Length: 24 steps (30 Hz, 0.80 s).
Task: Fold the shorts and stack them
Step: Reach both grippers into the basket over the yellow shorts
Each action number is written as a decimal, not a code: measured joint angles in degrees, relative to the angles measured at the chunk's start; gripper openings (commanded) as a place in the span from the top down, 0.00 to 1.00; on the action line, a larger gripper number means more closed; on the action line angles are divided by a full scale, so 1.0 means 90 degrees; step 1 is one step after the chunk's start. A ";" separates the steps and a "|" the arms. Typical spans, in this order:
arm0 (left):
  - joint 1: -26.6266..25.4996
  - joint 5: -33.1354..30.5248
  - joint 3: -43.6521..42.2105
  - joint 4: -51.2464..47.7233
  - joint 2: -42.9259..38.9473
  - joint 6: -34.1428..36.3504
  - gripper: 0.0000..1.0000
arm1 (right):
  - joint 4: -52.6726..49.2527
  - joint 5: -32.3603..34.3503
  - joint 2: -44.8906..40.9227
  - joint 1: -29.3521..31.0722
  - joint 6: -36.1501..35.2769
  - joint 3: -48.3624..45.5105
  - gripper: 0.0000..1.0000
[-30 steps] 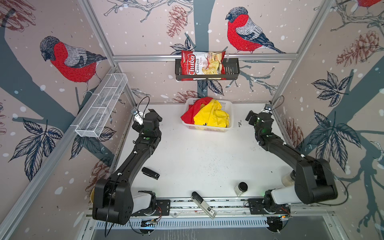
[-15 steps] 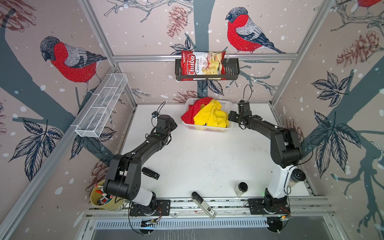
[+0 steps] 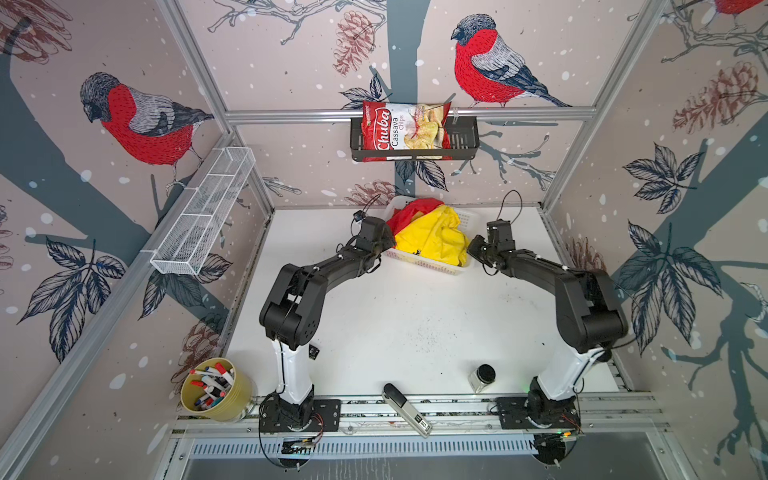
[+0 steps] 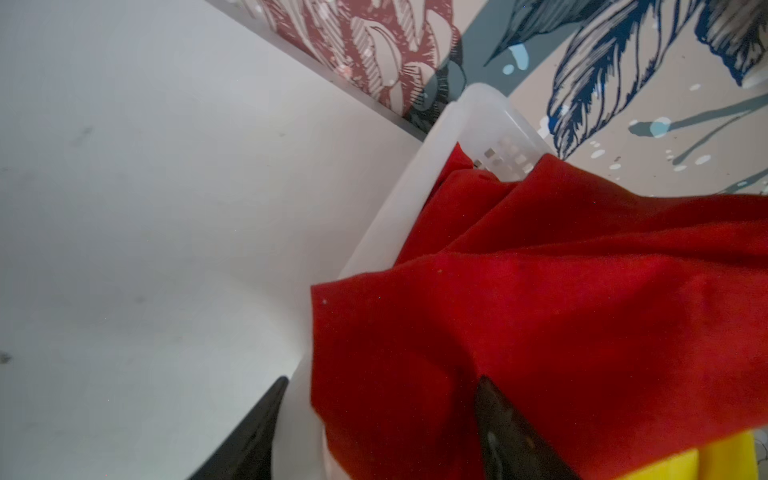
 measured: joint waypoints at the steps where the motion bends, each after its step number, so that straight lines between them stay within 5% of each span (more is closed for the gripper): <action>1: -0.0121 -0.0061 0.0199 -0.0036 0.0138 0.0002 0.32 | 0.0075 0.0160 -0.0296 -0.0002 0.0231 -0.0359 0.84; 3: -0.0379 -0.0199 0.0673 -0.0141 0.0459 0.0024 0.32 | 0.0236 0.0447 -0.0952 -0.0002 0.0707 -0.1137 0.74; 6: -0.0726 -0.0102 0.1314 -0.0233 0.0923 0.0029 0.32 | 0.0306 0.0750 -0.1829 0.0015 0.1277 -0.2069 0.41; 9: -0.1042 0.0260 0.2035 -0.0316 0.1413 0.0034 0.32 | 0.0126 0.1032 -0.2650 0.0041 0.1547 -0.2531 0.21; 18: -0.1090 0.0605 0.3038 -0.0678 0.1450 0.0294 0.29 | -0.0954 0.1880 -0.4034 -0.0170 0.0906 -0.1909 0.06; 24: -0.0760 0.0498 0.1999 -0.0682 0.0444 0.0442 0.29 | -0.1409 0.2021 -0.4687 -0.0379 0.0578 -0.2110 0.07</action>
